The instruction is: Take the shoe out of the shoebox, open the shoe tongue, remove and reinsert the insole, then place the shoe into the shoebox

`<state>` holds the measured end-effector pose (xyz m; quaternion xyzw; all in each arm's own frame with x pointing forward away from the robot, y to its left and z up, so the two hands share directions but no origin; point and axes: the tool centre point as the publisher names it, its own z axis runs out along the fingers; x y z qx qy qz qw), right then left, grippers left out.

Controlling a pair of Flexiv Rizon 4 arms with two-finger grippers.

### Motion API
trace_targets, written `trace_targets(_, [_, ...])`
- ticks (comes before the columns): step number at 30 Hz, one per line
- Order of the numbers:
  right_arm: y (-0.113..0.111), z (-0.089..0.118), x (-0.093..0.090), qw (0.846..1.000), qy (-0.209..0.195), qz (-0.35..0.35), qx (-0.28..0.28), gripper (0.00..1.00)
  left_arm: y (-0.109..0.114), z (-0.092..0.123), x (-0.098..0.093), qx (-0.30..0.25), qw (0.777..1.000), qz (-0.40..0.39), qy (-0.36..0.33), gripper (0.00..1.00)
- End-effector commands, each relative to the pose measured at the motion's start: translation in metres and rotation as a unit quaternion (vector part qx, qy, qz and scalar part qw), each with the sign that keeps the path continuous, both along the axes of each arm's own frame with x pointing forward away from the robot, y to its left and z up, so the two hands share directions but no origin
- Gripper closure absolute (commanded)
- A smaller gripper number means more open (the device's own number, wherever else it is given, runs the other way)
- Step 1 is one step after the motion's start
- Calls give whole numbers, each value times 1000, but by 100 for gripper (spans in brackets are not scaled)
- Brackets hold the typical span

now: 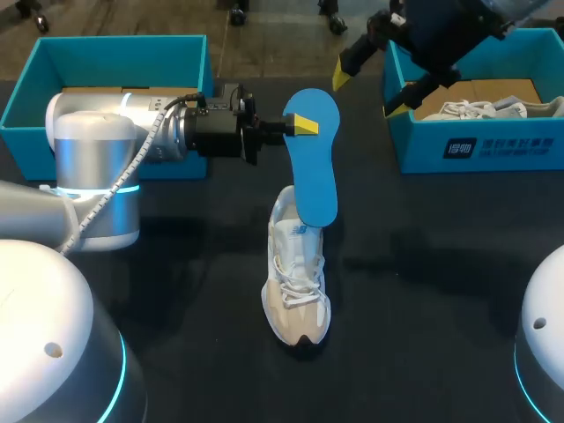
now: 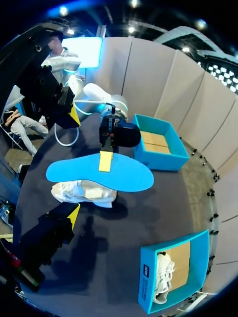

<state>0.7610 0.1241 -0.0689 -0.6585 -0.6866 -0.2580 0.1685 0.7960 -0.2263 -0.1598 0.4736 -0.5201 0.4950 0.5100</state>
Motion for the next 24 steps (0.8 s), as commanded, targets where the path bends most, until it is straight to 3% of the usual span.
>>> trace_targets(1, [1, 0, 0, 1000, 1, -1, -2, 0, 0, 0, -1, 2, 1000, 0, 0, 100])
trace_targets(8, [5, -8, 0, 999, -1, -20, -27, 0, 0, 0, -1, 2, 1000, 0, 0, 100])
trace_targets(17, [18, -4, 13, 995, 28, -1, -100, 0, 0, 0, -1, 2, 1000, 0, 0, 100])
trace_targets(24, [32, 3, 25, 983, 12, 16, -182, 0, 0, 0, -1, 2, 1000, 0, 0, 100])
